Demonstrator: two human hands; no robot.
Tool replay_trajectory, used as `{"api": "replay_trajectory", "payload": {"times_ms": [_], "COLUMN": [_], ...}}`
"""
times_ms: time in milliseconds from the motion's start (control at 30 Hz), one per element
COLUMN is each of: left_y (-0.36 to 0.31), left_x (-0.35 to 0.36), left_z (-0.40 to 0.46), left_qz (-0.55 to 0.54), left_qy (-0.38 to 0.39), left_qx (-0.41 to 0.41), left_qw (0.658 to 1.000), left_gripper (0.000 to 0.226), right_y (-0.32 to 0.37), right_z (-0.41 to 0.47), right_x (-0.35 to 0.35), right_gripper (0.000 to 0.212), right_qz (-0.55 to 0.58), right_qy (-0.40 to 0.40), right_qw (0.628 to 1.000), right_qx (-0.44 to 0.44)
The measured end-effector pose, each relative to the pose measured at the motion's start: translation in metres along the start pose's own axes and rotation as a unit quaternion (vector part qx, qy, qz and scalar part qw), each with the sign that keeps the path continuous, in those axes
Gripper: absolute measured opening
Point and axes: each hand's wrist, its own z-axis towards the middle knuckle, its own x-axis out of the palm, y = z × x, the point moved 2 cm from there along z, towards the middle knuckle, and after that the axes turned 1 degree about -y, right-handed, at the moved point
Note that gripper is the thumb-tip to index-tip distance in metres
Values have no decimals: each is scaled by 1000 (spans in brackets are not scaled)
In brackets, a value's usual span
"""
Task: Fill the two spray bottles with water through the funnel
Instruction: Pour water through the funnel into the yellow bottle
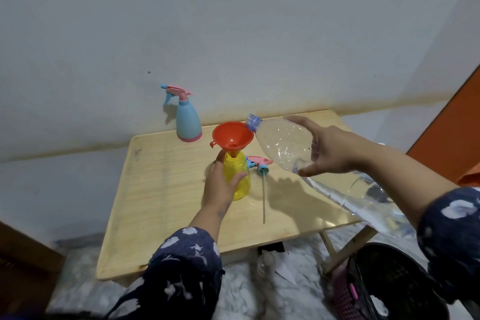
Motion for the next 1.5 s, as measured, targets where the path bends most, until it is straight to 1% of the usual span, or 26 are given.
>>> {"api": "replay_trajectory", "payload": {"times_ms": [167, 300, 433, 667, 800, 933, 1067, 1500], "left_y": [-2, -1, 2, -1, 1, 0, 1, 0], "left_x": [2, 3, 6, 6, 6, 5, 6, 6], "left_z": [-3, -5, -6, -9, -9, -9, -10, -6], "left_qz": [-13, -23, -43, -46, -32, -25, -20, -11], "left_qy": [-10, -15, -15, -18, -16, -6, -6, -5], "left_qx": [-2, -10, -3, 10, 4, 15, 5, -26], "left_qw": [1000, 1000, 999, 999, 999, 1000, 1000, 1000], "left_gripper": [58, 56, 64, 71, 68, 76, 72, 70], "right_y": [5, 6, 8, 13, 15, 16, 17, 13], "right_z": [-5, -8, -9, -9, -10, -11, -11, -3], "right_x": [-3, -9, -9, -15, -20, -25, -31, -34], "right_gripper": [112, 114, 115, 116, 115, 114, 113, 114], "right_qz": [-25, -32, -42, -65, -82, -91, -100, -113], "right_qy": [19, 24, 32, 54, 58, 55, 54, 47], "right_qw": [1000, 999, 999, 996, 995, 994, 994, 992], "right_qx": [3, 10, 12, 7, 10, 12, 5, -1]}}
